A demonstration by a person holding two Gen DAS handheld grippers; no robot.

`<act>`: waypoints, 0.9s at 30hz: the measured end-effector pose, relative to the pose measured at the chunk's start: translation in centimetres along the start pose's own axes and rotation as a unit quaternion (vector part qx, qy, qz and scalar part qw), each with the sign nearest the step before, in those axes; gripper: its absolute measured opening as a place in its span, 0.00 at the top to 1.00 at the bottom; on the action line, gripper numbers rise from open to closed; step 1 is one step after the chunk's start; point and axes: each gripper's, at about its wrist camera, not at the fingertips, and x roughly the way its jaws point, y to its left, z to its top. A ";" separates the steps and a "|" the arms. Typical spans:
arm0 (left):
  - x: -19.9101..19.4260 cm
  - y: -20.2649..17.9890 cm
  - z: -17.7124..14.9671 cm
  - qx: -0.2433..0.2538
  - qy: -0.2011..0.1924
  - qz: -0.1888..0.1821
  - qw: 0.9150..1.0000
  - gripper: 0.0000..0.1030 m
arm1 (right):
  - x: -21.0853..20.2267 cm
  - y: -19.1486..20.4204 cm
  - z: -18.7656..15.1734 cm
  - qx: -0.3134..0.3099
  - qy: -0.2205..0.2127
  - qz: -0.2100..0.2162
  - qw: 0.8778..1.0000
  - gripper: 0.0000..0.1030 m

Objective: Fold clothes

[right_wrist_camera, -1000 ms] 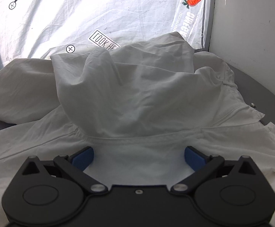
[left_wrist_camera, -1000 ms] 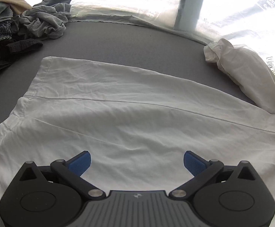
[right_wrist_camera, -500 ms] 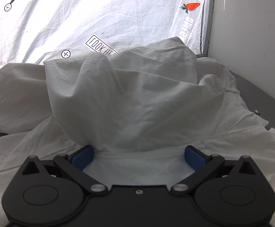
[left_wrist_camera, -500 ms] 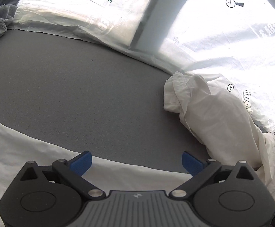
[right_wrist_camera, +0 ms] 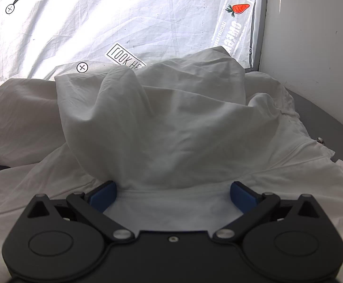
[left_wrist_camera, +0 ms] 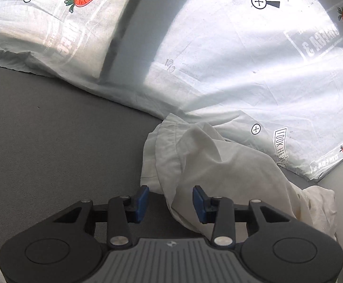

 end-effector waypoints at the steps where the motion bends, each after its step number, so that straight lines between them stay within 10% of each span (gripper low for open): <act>1: 0.4 0.0 -0.1 0.003 0.002 0.010 1.000 0.99 | 0.0 0.0 0.0 0.000 0.000 0.000 1.000 0.00; 17: -5.7 -1.9 2.8 0.097 -0.087 0.113 0.985 0.99 | -0.1 0.0 -0.1 0.002 0.000 0.001 1.000 0.00; 27: -11.6 4.2 4.4 0.024 -0.140 0.189 0.972 0.99 | -0.6 -0.3 -0.2 0.003 -0.001 0.003 1.000 0.00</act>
